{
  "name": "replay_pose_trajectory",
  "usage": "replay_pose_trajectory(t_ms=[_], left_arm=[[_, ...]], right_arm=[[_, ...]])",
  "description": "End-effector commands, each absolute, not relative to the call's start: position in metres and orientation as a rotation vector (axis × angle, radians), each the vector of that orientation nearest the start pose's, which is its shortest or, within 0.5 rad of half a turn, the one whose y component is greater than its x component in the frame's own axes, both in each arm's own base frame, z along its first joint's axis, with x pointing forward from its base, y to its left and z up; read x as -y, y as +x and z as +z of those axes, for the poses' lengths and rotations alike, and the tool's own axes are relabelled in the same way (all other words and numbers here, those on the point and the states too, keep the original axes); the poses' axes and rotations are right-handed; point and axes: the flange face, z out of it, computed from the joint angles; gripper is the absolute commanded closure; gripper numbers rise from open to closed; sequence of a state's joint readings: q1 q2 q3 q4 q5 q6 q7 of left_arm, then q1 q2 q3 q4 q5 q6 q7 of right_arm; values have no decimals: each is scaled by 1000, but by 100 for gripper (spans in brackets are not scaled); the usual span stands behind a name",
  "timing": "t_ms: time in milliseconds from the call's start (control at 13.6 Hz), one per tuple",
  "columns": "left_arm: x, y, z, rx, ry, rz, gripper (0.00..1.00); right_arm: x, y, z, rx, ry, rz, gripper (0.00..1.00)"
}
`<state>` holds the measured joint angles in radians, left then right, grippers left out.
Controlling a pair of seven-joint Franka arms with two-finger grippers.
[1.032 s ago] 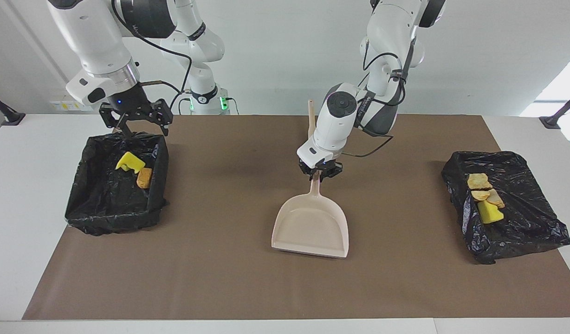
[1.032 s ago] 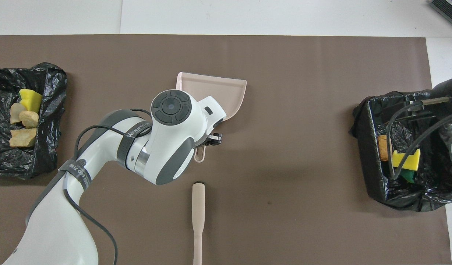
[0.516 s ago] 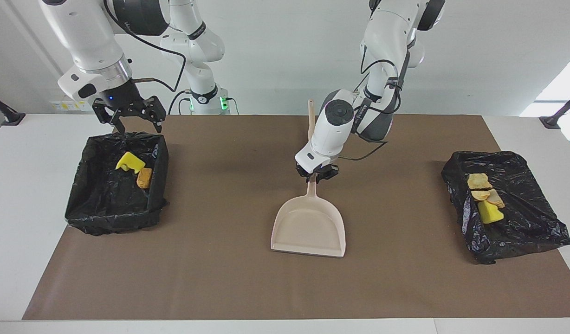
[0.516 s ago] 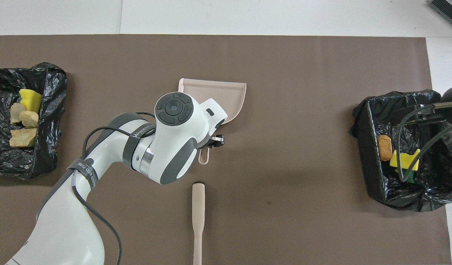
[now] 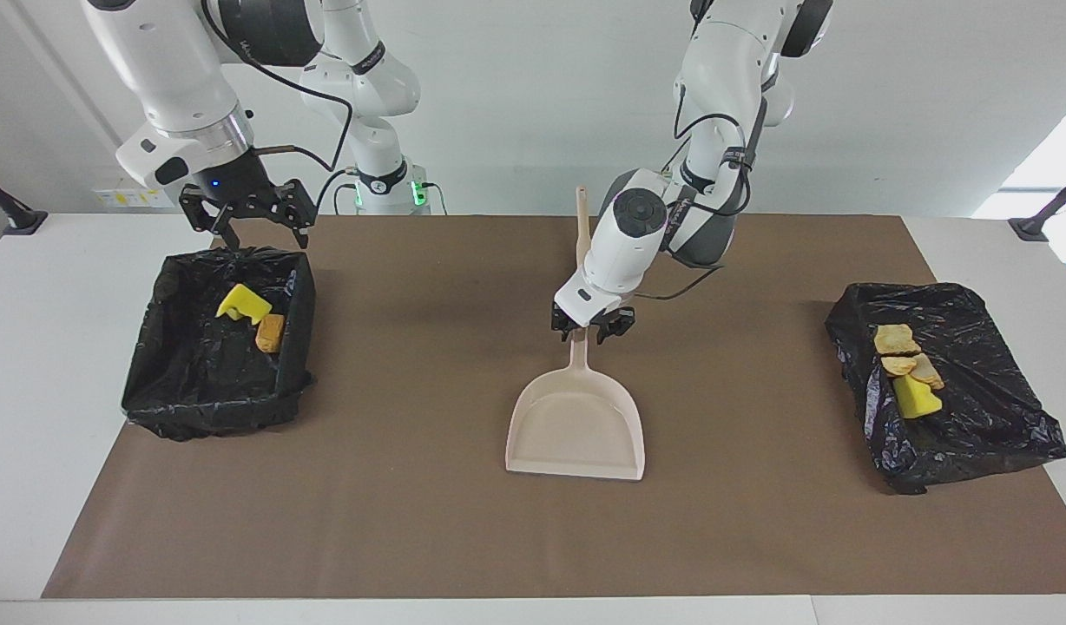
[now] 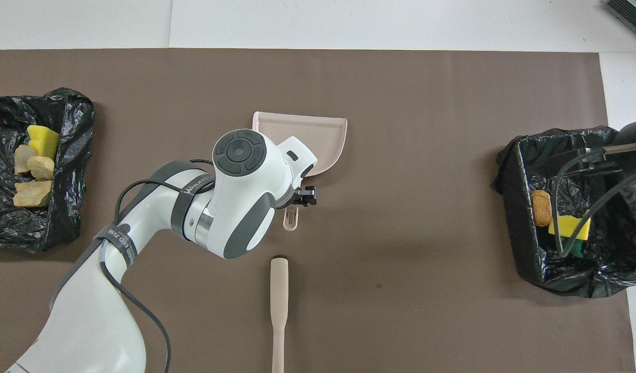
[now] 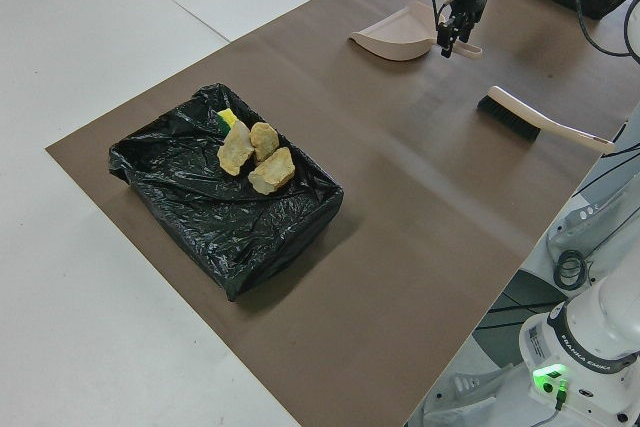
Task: Sweep and dump trash in bin
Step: 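Lower the dustpan onto the table center with the left gripper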
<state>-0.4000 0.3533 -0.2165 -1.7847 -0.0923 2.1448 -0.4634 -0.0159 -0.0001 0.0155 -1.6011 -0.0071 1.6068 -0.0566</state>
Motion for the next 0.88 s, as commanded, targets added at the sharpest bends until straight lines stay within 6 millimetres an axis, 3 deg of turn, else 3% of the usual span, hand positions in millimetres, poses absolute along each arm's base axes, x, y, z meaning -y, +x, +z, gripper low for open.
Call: replay_pose_trajectory(t_ms=[0, 147, 369, 737, 811], left_arm=[[332, 540, 389, -67, -3288, 69, 0], [302, 551, 404, -60, -3275, 79, 0], [235, 563, 436, -141, -3255, 108, 0], [148, 554, 497, -270, -3226, 151, 0], [140, 548, 507, -304, -3216, 161, 0]], right_arm=[[-2, 550, 613, 52, -3125, -3, 0], [-2, 550, 614, 52, -3125, -5, 0], [3, 551, 614, 40, -3126, -10, 0], [7, 552, 614, 30, -3125, -10, 0], [7, 552, 614, 30, -3125, -10, 0]])
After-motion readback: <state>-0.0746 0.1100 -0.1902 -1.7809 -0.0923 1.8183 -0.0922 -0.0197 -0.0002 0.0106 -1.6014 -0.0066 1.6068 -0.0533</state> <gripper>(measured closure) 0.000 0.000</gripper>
